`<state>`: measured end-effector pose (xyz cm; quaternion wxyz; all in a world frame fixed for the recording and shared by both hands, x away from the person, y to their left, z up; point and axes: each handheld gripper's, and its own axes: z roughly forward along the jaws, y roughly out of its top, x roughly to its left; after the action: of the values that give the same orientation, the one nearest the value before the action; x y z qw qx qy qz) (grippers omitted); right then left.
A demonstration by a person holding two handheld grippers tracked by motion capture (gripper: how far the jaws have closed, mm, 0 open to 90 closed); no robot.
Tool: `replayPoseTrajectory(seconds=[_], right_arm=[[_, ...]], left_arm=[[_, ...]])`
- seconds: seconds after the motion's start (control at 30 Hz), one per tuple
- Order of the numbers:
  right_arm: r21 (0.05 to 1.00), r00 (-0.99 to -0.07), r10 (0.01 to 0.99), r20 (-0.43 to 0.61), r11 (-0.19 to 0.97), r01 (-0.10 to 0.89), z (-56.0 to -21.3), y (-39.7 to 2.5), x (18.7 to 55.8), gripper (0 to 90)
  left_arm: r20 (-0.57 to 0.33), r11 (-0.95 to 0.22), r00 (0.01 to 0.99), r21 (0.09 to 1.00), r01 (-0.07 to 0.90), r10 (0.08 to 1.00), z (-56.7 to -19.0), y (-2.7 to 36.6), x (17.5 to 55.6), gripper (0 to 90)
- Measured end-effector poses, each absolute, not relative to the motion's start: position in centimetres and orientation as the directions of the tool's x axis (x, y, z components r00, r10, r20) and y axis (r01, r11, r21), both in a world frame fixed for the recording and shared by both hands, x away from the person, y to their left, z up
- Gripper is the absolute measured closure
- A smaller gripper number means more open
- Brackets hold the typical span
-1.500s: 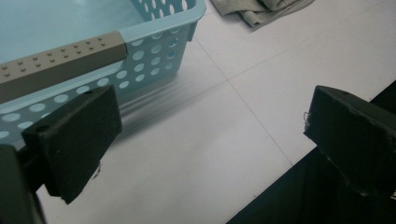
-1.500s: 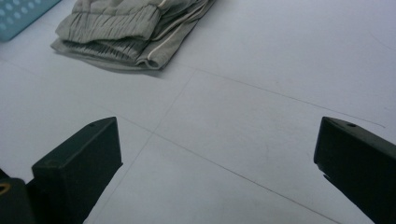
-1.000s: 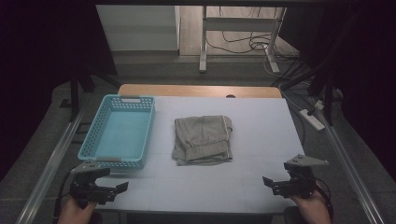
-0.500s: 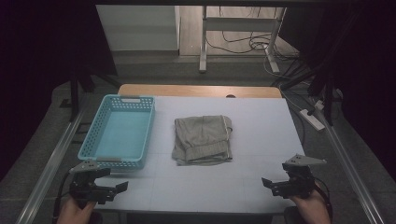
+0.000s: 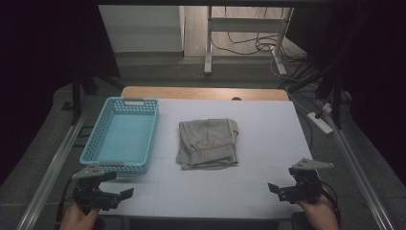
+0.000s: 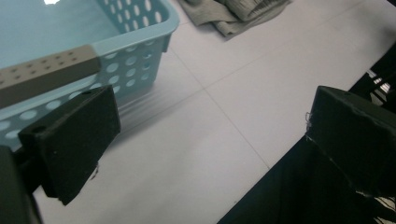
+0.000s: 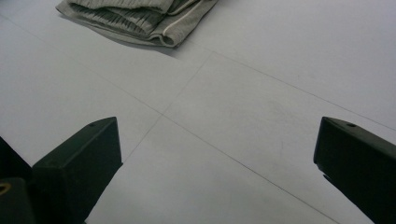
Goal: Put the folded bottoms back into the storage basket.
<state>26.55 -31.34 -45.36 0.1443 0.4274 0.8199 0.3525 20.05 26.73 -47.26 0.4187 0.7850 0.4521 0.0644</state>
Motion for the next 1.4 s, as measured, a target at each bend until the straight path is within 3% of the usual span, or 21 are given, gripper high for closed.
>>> replayPoseTrajectory(seconds=[0.53,1.4], right_arm=[[0.695,-0.595,0.802,0.059,0.395,0.601,-45.4,-31.2,26.6,1.3],[0.692,-0.596,0.801,0.047,0.404,0.598,-45.4,-31.1,26.6,1.3]], left_arm=[[-0.247,-0.245,0.603,0.749,0.616,0.759,-46.8,26.3,20.3,2.5],[-0.298,-0.216,0.614,0.753,0.621,0.731,-46.2,24.5,21.6,0.8]])
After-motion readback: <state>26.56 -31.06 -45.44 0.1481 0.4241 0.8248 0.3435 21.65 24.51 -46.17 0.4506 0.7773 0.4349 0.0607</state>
